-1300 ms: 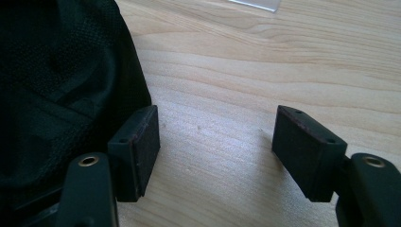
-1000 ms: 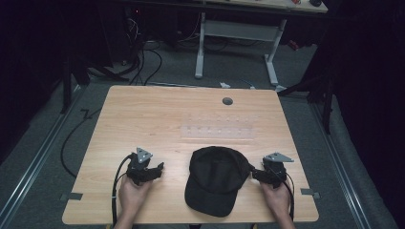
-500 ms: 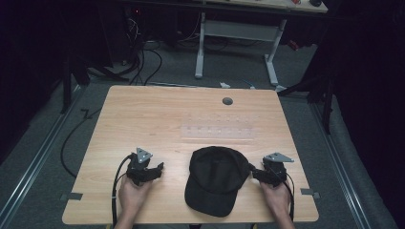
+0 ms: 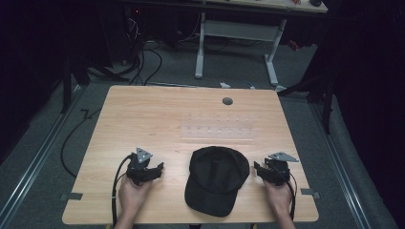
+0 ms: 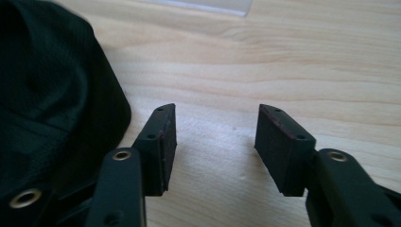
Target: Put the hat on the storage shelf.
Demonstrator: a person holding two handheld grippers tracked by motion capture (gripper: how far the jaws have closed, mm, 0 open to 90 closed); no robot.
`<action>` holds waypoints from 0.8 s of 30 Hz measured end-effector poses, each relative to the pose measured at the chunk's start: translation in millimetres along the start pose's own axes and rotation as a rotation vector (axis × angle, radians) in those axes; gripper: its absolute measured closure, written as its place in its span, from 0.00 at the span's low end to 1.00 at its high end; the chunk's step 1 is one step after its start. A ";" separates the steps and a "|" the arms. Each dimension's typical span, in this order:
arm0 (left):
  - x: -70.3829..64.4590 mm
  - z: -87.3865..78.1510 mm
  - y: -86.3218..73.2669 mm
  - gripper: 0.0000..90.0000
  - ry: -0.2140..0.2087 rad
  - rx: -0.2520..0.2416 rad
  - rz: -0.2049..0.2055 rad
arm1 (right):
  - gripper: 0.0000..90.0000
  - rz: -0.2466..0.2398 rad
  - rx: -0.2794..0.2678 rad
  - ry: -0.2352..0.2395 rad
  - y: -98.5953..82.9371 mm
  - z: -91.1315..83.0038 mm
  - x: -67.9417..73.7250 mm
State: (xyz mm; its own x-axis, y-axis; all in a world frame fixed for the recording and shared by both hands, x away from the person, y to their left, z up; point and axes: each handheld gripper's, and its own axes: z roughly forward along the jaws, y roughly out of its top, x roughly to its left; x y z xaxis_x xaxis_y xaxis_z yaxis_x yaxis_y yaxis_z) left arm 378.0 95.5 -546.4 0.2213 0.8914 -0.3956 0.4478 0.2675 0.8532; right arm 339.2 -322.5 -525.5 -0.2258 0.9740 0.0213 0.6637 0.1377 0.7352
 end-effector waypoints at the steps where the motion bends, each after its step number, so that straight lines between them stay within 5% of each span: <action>1: 0.0 -0.1 0.1 0.35 0.000 0.001 -0.001 | 0.57 0.007 -0.013 0.004 0.5 -3.0 -1.5; 9: 0.0 -0.1 0.1 0.35 -0.001 0.001 -0.002 | 0.59 0.005 -0.036 0.036 2.7 -21.7 -3.1; 11: 0.1 -0.1 0.2 0.35 -0.001 0.001 -0.003 | 0.55 0.024 -0.051 0.090 2.0 -28.0 -2.0; 18: 0.2 -0.1 0.3 0.35 -0.001 0.001 -0.004 | 0.58 -0.056 -0.066 0.146 2.6 -42.6 12.4; 24: 0.2 -0.1 0.3 0.35 -0.002 0.000 -0.005 | 0.60 -0.068 -0.098 0.181 5.7 -60.4 26.1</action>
State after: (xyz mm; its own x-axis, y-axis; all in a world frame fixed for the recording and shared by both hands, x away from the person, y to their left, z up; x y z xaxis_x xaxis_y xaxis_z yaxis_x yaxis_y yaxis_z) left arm 378.1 95.9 -546.2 0.2203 0.8895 -0.4004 0.4490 0.2719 0.8511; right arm 294.1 -307.2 -479.8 -0.3981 0.9134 0.0847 0.5718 0.1749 0.8015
